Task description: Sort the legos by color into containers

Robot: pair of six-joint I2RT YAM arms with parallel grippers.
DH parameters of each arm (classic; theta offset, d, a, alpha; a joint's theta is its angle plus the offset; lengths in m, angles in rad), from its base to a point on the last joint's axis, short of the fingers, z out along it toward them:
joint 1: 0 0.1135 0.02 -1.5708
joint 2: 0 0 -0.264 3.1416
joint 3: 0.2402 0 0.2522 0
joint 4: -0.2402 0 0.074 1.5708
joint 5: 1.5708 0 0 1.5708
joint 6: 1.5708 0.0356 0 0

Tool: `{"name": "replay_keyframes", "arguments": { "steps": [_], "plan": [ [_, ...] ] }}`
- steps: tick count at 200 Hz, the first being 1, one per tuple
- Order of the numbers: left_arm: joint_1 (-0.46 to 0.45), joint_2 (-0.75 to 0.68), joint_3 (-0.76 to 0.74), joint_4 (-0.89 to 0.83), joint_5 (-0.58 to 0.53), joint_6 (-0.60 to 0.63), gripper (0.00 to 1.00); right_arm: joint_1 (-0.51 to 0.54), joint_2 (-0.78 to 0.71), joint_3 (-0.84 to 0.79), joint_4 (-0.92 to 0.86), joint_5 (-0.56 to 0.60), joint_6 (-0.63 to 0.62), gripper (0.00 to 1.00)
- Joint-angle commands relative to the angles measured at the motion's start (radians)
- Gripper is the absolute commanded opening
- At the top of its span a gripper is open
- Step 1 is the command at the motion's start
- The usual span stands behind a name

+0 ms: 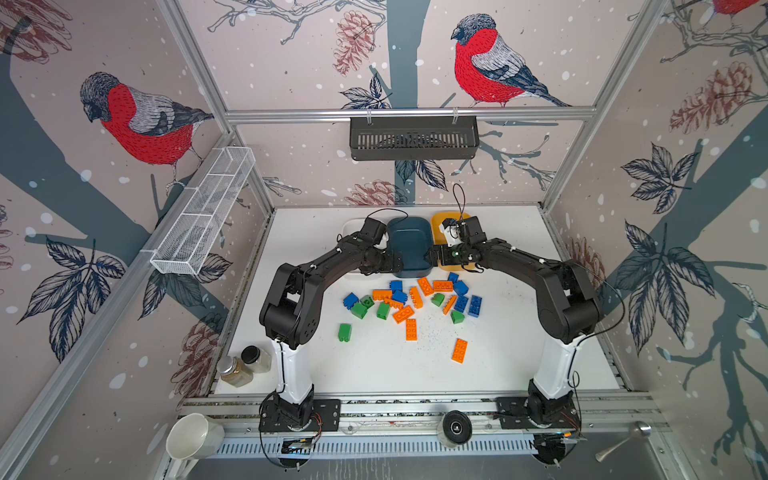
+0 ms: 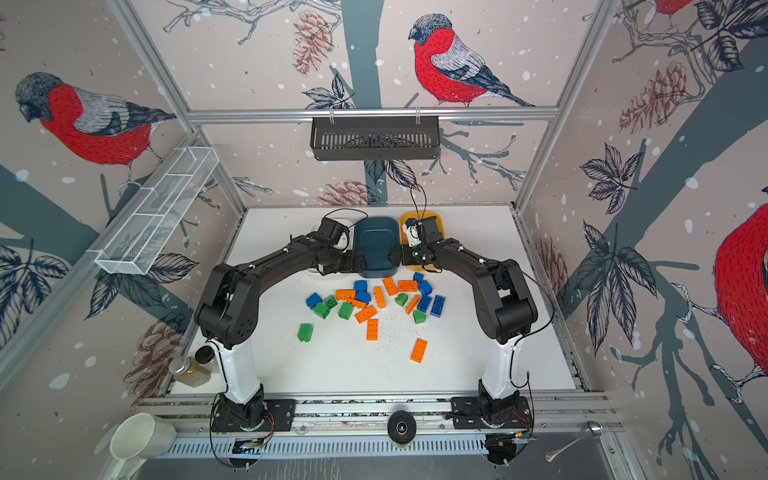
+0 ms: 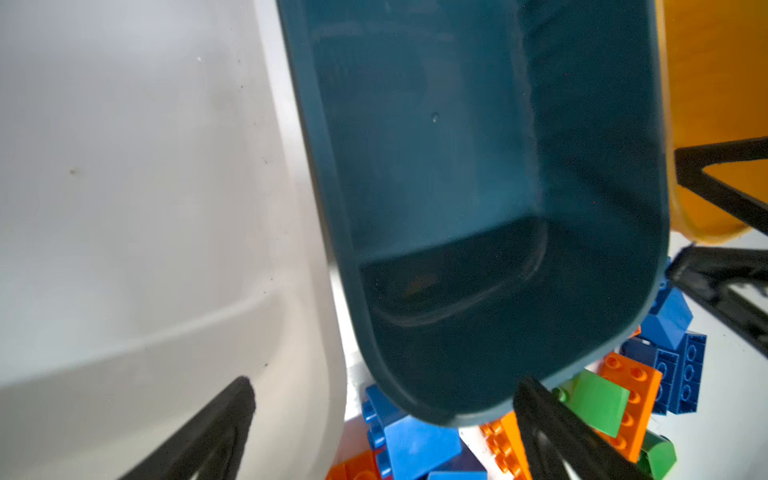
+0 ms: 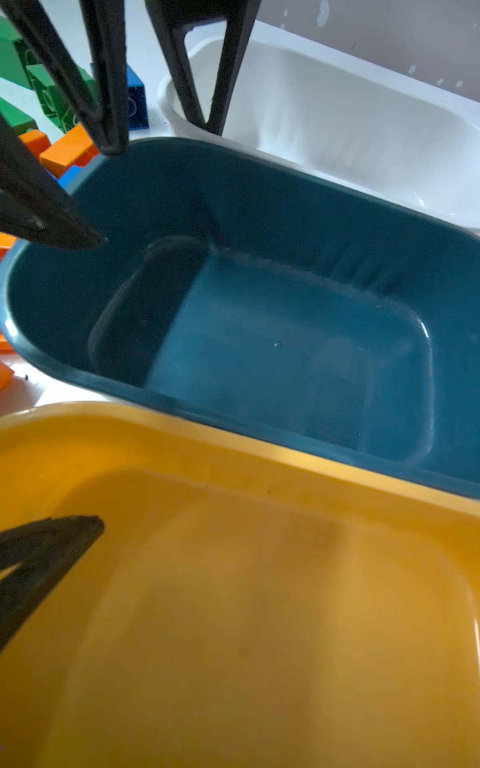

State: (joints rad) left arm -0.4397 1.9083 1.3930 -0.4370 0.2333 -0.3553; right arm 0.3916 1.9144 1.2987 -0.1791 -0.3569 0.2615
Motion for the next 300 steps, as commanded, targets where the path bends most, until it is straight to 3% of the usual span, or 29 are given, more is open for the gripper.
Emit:
{"name": "replay_keyframes", "arguments": {
  "steps": [1, 100, 152, 184, 227, 257, 300],
  "plan": [
    [-0.001, -0.021, 0.000, -0.002, 0.000, 0.019, 0.98, 0.005, 0.002, 0.005, -0.019, -0.032, -0.028, 0.99],
    [0.001, 0.216, 0.283, 0.032, -0.130, -0.030, 0.96, 0.008, -0.027, -0.011, -0.071, -0.045, -0.079, 1.00],
    [0.007, 0.336, 0.434, -0.018, -0.202, -0.021, 0.87, 0.007, -0.061, -0.015, -0.063, -0.067, -0.082, 0.99],
    [0.021, 0.401, 0.516, -0.029, -0.219, -0.032, 0.83, 0.009, -0.165, -0.083, -0.024, 0.066, -0.014, 0.99],
    [0.036, 0.475, 0.634, -0.065, -0.229, -0.023, 0.81, 0.022, -0.379, -0.325, 0.072, 0.307, 0.146, 1.00],
    [0.047, 0.515, 0.692, -0.078, -0.230, -0.022, 0.80, 0.029, -0.446, -0.451, 0.078, 0.394, 0.188, 0.91],
    [0.056, 0.556, 0.756, -0.071, -0.238, -0.019, 0.80, 0.029, -0.393, -0.493, 0.099, 0.329, 0.067, 0.73]
  ]
}}
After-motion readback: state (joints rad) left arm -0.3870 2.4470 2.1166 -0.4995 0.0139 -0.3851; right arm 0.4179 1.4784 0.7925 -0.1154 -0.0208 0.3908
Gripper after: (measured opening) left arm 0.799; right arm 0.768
